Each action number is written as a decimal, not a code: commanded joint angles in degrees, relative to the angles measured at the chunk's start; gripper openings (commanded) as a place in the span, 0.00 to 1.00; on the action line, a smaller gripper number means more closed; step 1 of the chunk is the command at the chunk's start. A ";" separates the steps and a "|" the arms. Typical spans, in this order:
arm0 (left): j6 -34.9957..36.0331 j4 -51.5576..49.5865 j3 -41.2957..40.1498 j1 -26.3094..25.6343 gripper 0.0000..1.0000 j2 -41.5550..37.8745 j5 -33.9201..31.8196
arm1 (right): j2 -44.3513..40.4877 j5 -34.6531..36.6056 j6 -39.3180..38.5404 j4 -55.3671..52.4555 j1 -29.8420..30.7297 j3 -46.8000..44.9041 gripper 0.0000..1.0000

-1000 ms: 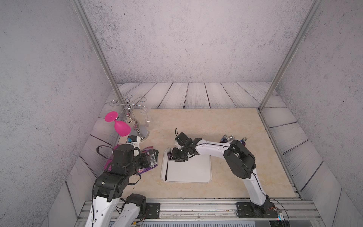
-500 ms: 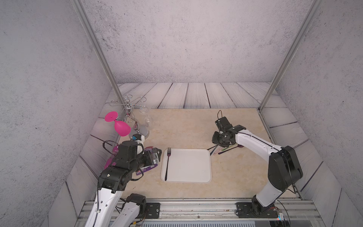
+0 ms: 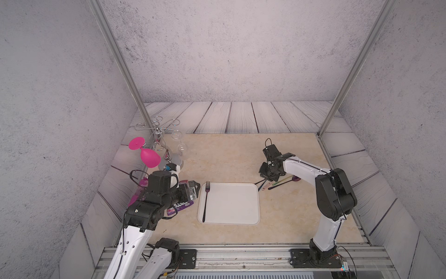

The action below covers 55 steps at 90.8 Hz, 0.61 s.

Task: Set the spoon and fork side by side
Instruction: Pick up the spoon from the center of the board.

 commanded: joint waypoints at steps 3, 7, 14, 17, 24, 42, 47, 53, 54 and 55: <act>1.01 0.46 -0.77 -0.19 0.99 -0.49 0.08 | 1.68 -2.69 2.88 2.31 0.17 -1.86 0.28; 1.04 0.50 -0.94 -0.19 0.99 -0.57 0.01 | 2.20 -2.91 3.17 2.65 0.19 -2.06 0.28; 1.01 0.43 -1.19 -0.24 1.00 -0.62 -0.07 | 2.82 -3.32 3.52 2.81 0.17 -2.09 0.28; 0.99 0.42 -1.20 -0.20 0.99 -0.61 -0.14 | 2.97 -3.40 3.66 2.89 0.24 -2.16 0.28; 0.99 0.51 -1.31 -0.19 0.99 -0.66 -0.25 | 3.18 -3.09 3.85 3.09 0.20 -2.34 0.28; 1.03 0.58 -1.23 -0.19 1.00 -0.41 -0.35 | 4.61 -2.08 3.84 2.57 0.09 -1.82 0.27; 0.98 0.57 -1.26 -0.20 1.00 -0.41 -0.28 | 4.66 -1.81 3.93 2.76 0.15 -1.88 0.28; 1.00 0.49 -1.29 -0.19 0.99 -0.32 -0.35 | 4.69 -0.99 3.67 2.54 0.05 -1.72 0.27; 1.00 0.53 -1.26 -0.19 0.99 -0.27 -0.36 | 4.74 -0.80 3.54 2.41 0.02 -1.59 0.27; 1.00 0.51 -1.24 -0.19 0.99 -0.30 -0.40 | 4.81 -0.66 3.39 2.21 -0.04 -1.49 0.27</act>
